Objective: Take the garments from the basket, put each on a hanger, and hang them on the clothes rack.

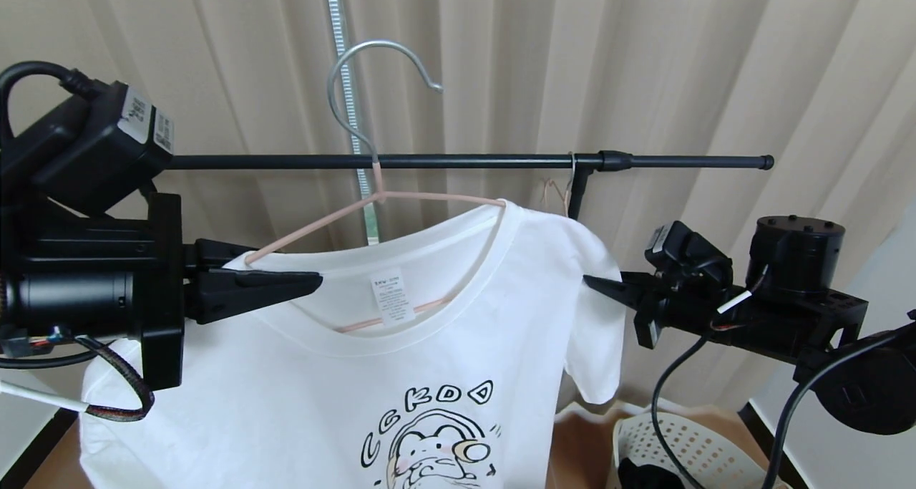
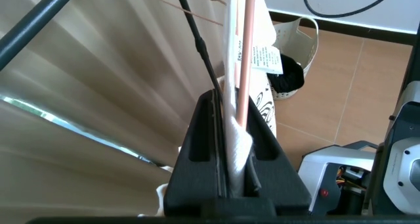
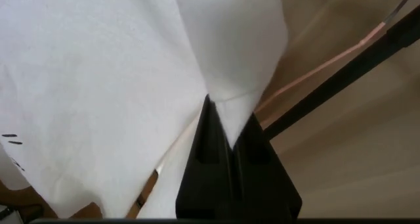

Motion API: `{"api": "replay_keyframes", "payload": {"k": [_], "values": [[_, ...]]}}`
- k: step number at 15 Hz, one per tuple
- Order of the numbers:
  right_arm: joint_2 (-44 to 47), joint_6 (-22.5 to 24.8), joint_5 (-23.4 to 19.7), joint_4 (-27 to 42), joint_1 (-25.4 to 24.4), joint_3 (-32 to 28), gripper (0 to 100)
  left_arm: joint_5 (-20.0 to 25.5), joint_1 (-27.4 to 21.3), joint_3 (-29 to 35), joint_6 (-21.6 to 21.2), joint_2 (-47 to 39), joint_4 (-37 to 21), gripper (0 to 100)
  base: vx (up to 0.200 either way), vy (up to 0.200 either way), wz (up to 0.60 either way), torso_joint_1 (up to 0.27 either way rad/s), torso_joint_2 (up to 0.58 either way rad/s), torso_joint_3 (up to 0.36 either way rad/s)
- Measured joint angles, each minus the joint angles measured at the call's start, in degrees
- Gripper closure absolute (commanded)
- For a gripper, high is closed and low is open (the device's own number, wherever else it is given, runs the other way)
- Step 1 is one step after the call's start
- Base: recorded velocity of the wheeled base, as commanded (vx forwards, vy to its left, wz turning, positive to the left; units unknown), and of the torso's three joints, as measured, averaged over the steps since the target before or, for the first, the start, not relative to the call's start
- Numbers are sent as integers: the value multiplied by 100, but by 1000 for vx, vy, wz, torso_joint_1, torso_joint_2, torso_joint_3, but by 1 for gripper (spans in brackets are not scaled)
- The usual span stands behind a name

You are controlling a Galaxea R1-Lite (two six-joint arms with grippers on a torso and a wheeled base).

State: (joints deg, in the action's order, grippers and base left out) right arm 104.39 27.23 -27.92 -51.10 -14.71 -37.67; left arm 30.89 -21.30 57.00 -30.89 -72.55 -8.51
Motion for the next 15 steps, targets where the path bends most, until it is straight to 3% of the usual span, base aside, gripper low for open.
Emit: {"api": "replay_keyframes", "payload": {"k": [14,15], "values": [[182,-26,112,279,268,-307,100,4,201,-183,169,152,-2,100,0,0,0,0,0,0],[176,-11,110,272,265,-293,0,4,204,-188,174,151,0,100,0,0,0,0,0,0]]}}
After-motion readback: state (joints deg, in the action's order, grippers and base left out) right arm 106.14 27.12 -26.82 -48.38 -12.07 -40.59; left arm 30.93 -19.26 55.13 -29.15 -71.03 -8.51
